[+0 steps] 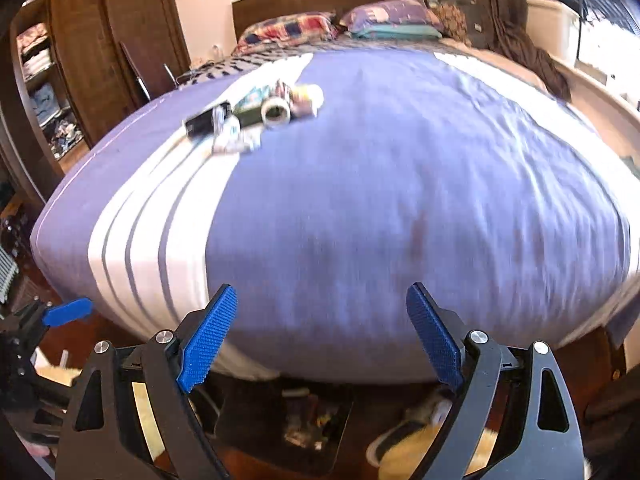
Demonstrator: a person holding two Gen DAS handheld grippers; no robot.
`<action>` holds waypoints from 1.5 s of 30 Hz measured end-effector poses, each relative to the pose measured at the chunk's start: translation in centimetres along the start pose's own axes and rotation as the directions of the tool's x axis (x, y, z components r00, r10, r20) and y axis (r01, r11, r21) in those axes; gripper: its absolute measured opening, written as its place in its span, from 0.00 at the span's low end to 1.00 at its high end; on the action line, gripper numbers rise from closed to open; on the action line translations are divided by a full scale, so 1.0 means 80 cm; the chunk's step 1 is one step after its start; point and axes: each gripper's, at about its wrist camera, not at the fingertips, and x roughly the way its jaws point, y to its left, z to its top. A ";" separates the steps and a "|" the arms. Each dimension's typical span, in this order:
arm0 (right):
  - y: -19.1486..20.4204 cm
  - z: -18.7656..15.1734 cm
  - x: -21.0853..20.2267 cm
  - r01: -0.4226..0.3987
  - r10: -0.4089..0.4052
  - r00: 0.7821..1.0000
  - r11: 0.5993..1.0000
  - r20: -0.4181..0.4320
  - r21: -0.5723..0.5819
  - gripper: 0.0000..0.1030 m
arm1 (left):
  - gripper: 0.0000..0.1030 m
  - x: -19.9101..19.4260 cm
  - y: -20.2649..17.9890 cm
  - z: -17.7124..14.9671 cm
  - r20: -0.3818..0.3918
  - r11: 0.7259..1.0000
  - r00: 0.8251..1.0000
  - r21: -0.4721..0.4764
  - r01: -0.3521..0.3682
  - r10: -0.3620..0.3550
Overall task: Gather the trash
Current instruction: 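Move both open tools back up to the item pile on the bed, then grasp the crumpled blue-white cloth with the left tool while the right tool grasps the white tape roll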
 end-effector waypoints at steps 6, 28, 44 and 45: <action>-0.005 0.060 0.026 0.014 -0.013 0.999 0.999 0.035 -0.029 0.85 | 0.88 0.017 0.020 0.056 0.039 1.000 0.999 -0.015 -0.023 0.023; -0.005 0.161 0.129 0.012 -0.011 0.999 0.999 0.041 -0.036 0.85 | 0.22 0.139 0.045 0.208 0.046 0.998 0.998 -0.047 0.046 -0.043; 0.062 0.191 0.199 -0.115 0.110 0.992 0.991 -0.068 -0.063 0.55 | 0.22 0.112 0.092 0.193 0.060 0.997 0.998 -0.072 -0.024 0.028; 0.063 0.193 0.202 -0.105 0.101 0.992 0.993 -0.070 -0.062 0.54 | 0.22 0.114 0.093 0.194 0.056 0.997 0.998 -0.073 -0.020 0.024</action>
